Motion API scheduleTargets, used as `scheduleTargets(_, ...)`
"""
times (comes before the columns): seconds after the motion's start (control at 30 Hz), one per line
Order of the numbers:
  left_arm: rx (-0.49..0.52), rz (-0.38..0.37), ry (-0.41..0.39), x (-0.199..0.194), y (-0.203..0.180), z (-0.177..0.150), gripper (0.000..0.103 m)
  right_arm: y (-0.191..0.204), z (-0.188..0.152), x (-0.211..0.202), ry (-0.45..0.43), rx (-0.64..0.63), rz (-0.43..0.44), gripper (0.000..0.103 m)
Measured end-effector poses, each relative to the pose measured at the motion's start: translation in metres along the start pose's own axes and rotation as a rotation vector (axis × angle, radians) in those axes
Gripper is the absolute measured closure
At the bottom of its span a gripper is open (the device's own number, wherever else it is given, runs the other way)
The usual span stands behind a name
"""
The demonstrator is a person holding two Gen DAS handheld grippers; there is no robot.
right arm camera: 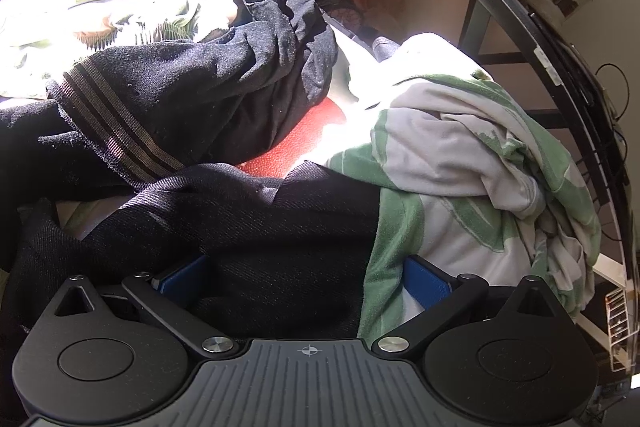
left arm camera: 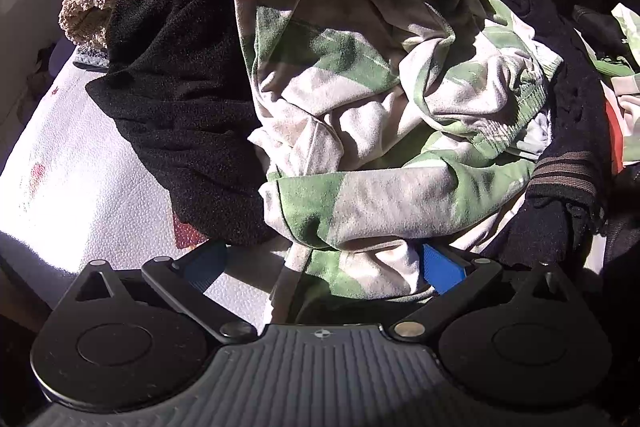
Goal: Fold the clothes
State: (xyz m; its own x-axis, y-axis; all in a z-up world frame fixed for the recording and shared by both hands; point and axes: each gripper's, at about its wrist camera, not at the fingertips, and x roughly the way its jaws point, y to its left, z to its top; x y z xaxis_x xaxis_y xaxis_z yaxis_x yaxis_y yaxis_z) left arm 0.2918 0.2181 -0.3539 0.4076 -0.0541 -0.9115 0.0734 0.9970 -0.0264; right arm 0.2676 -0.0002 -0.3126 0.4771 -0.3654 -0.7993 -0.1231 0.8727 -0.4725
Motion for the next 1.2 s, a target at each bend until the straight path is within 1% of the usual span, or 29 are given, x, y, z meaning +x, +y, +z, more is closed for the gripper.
scheduleTargets(0.17,0.003,-0.002,-0.008,0.008,-0.006,0.005,0.000,0.003,0.003,0.001,0.013,0.019,-0.022,0.001)
scheduleTargets(0.23,0.004,-0.002,-0.010,0.011,-0.009,0.008,0.000,0.002,0.005,0.001,0.028,0.018,-0.017,0.001)
scheduleTargets(0.3,0.002,-0.002,-0.009,0.001,0.001,0.000,0.000,0.003,0.011,0.002,0.058,-0.004,-0.012,0.001)
scheduleTargets(0.37,0.001,0.001,-0.006,0.008,-0.006,0.006,0.000,0.002,0.022,0.000,0.100,-0.031,0.024,0.001)
scheduleTargets(0.4,0.001,0.002,-0.005,0.013,-0.010,0.010,0.000,0.000,0.028,-0.004,0.100,-0.036,0.048,0.001)
scheduleTargets(0.47,0.001,0.002,-0.005,0.020,-0.016,0.015,0.000,-0.007,0.039,-0.020,0.023,-0.009,0.081,0.004)
scheduleTargets(0.57,0.001,0.004,0.000,0.022,-0.018,0.017,0.000,-0.014,0.062,-0.045,-0.144,0.010,0.115,0.004)
scheduleTargets(0.6,0.001,0.006,0.003,0.022,-0.019,0.017,0.000,-0.015,0.070,-0.047,-0.169,0.015,0.143,0.004)
scheduleTargets(0.67,0.000,0.007,0.005,0.022,-0.019,0.018,0.000,-0.013,0.090,-0.039,-0.185,0.019,0.221,0.004)
scheduleTargets(0.7,-0.001,0.006,0.006,0.022,-0.019,0.018,0.000,-0.010,0.098,-0.034,-0.192,0.016,0.244,0.008)
scheduleTargets(0.8,0.004,-0.005,0.009,0.022,-0.018,0.017,0.000,0.012,0.126,-0.013,-0.247,-0.054,0.327,0.018)
scheduleTargets(0.87,0.013,-0.017,0.012,0.021,-0.016,0.016,0.000,0.032,0.142,0.004,-0.252,-0.130,0.396,0.027)
scheduleTargets(0.9,0.017,-0.021,0.012,0.020,-0.016,0.016,0.000,0.041,0.147,0.010,-0.247,-0.168,0.413,0.034)
scheduleTargets(0.93,0.021,-0.026,0.013,0.019,-0.014,0.014,0.000,0.050,0.151,0.015,-0.239,-0.204,0.423,0.038)
scheduleTargets(1.0,0.037,-0.034,0.014,0.017,-0.013,0.012,0.000,0.065,0.157,0.024,-0.225,-0.259,0.433,0.039)
scheduleTargets(1.07,0.045,-0.039,0.017,0.016,-0.013,0.012,0.000,0.073,0.159,0.028,-0.211,-0.271,0.437,0.044)
scheduleTargets(1.13,0.047,-0.043,0.017,0.015,-0.013,0.011,0.000,0.072,0.158,0.028,-0.192,-0.258,0.464,0.064)
scheduleTargets(1.17,0.048,-0.043,0.017,0.015,-0.013,0.011,0.000,0.070,0.157,0.027,-0.185,-0.250,0.470,0.072)
scheduleTargets(1.2,0.049,-0.043,0.016,0.015,-0.014,0.011,0.000,0.069,0.156,0.026,-0.179,-0.243,0.476,0.077)
